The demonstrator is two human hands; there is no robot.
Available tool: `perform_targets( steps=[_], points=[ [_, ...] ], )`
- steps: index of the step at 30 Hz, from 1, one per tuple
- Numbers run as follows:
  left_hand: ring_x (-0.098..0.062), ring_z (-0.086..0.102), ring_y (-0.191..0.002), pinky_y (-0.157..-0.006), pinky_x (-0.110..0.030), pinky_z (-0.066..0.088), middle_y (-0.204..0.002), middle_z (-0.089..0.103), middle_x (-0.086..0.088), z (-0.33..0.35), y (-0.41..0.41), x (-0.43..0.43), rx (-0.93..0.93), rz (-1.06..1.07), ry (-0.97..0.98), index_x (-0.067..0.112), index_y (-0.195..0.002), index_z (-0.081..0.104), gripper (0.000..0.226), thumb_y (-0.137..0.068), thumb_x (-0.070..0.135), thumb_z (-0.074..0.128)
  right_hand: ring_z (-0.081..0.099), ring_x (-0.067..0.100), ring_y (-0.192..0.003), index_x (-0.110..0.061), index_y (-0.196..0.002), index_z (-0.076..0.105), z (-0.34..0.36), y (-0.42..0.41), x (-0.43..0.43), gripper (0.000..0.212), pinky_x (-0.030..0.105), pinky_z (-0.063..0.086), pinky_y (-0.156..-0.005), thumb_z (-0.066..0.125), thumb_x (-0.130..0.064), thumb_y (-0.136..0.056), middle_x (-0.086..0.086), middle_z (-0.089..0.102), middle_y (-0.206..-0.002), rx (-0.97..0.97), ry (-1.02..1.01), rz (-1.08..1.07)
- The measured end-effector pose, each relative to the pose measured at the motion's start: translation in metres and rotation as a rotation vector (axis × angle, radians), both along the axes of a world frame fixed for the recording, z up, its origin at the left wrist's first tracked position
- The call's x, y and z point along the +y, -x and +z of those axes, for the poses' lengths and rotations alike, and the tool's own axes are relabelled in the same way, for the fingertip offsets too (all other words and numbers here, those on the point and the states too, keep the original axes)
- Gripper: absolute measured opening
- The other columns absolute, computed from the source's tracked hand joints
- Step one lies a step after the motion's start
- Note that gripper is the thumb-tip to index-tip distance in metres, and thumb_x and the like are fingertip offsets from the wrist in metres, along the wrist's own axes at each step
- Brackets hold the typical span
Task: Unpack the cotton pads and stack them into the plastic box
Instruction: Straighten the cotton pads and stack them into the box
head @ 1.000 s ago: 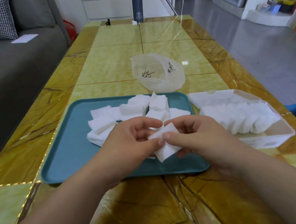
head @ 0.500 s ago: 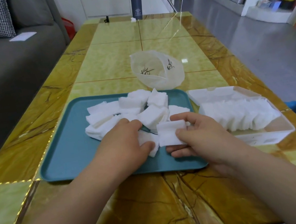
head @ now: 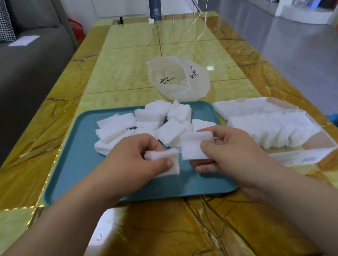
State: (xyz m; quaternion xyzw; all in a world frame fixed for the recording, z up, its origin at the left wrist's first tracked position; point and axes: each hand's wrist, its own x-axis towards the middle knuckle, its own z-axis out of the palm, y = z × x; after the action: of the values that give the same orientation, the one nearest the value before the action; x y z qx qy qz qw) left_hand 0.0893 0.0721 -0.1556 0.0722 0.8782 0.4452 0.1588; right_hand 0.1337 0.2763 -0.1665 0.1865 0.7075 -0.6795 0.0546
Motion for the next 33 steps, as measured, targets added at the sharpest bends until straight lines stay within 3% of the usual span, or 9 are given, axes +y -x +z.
perform_targets(
  steps=[3, 7, 13, 19, 25, 29, 33],
  points=[
    [-0.011, 0.065, -0.073, -0.062, -0.022, 0.055, -0.097, 0.075, -0.018, 0.007, -0.001, -0.004, -0.150, -0.021, -0.328, 0.011, -0.103, 0.076, 0.013, -0.089, 0.009, 0.077, 0.079, 0.020, -0.090, -0.015, -0.104, 0.075, -0.001, -0.001, 0.001, 0.019, 0.038, 0.065, -0.083, 0.059, -0.005, -0.100, 0.008, 0.080, -0.099, 0.003, 0.006, 0.023],
    [-0.016, 0.067, -0.079, -0.064, -0.025, 0.057, -0.098, 0.077, -0.013, 0.008, -0.006, -0.002, -0.207, -0.090, -0.451, 0.011, -0.112, 0.074, 0.023, -0.092, -0.001, 0.070, 0.077, 0.024, -0.099, -0.012, -0.105, 0.078, 0.003, -0.003, 0.000, 0.015, 0.039, 0.064, -0.089, 0.065, -0.007, -0.098, 0.009, 0.081, -0.098, 0.031, 0.051, 0.100],
    [-0.020, 0.071, -0.079, -0.067, -0.026, 0.057, -0.093, 0.079, -0.017, 0.007, -0.004, 0.001, -0.140, -0.067, -0.385, 0.005, -0.099, 0.072, 0.021, -0.081, -0.001, 0.082, 0.076, 0.027, -0.105, -0.008, -0.116, 0.076, 0.007, -0.006, -0.002, 0.022, 0.041, 0.059, -0.097, 0.057, -0.006, -0.104, 0.011, 0.080, -0.108, 0.035, 0.174, 0.212],
    [-0.014, 0.070, -0.076, -0.063, -0.020, 0.057, -0.091, 0.079, -0.013, 0.009, -0.007, 0.004, -0.089, -0.018, -0.417, 0.004, -0.098, 0.074, 0.018, -0.082, -0.002, 0.081, 0.075, 0.024, -0.108, -0.007, -0.122, 0.073, 0.008, -0.005, -0.003, 0.028, 0.037, 0.061, -0.093, 0.051, -0.003, -0.105, 0.009, 0.079, -0.113, 0.019, 0.214, 0.239],
    [-0.026, 0.074, -0.084, -0.080, -0.035, 0.062, -0.092, 0.079, -0.010, 0.009, -0.008, 0.006, -0.049, 0.003, -0.365, 0.009, -0.097, 0.076, 0.022, -0.078, -0.001, 0.085, 0.074, 0.030, -0.110, -0.002, -0.119, 0.073, 0.010, -0.007, -0.002, 0.026, 0.043, 0.060, -0.096, 0.052, -0.004, -0.104, 0.016, 0.078, -0.114, -0.008, 0.305, 0.252],
    [-0.007, 0.066, -0.073, -0.070, -0.021, 0.056, -0.086, 0.075, 0.004, 0.010, -0.010, 0.007, 0.069, 0.043, -0.270, 0.020, -0.095, 0.075, 0.030, -0.073, 0.009, 0.091, 0.074, 0.033, -0.109, -0.002, -0.115, 0.076, 0.013, -0.007, -0.001, 0.026, 0.043, 0.060, -0.094, 0.062, -0.016, -0.099, 0.019, 0.077, -0.112, 0.010, 0.341, 0.268],
    [0.004, 0.057, -0.058, -0.060, -0.011, 0.048, -0.078, 0.065, 0.011, 0.010, -0.012, 0.010, 0.230, 0.044, -0.151, 0.023, -0.090, 0.071, 0.032, -0.070, 0.016, 0.094, 0.077, 0.029, -0.103, -0.001, -0.112, 0.076, 0.009, -0.006, -0.004, 0.021, 0.042, 0.063, -0.091, 0.061, -0.008, -0.100, 0.016, 0.079, -0.108, -0.013, 0.354, 0.196]
  ],
)
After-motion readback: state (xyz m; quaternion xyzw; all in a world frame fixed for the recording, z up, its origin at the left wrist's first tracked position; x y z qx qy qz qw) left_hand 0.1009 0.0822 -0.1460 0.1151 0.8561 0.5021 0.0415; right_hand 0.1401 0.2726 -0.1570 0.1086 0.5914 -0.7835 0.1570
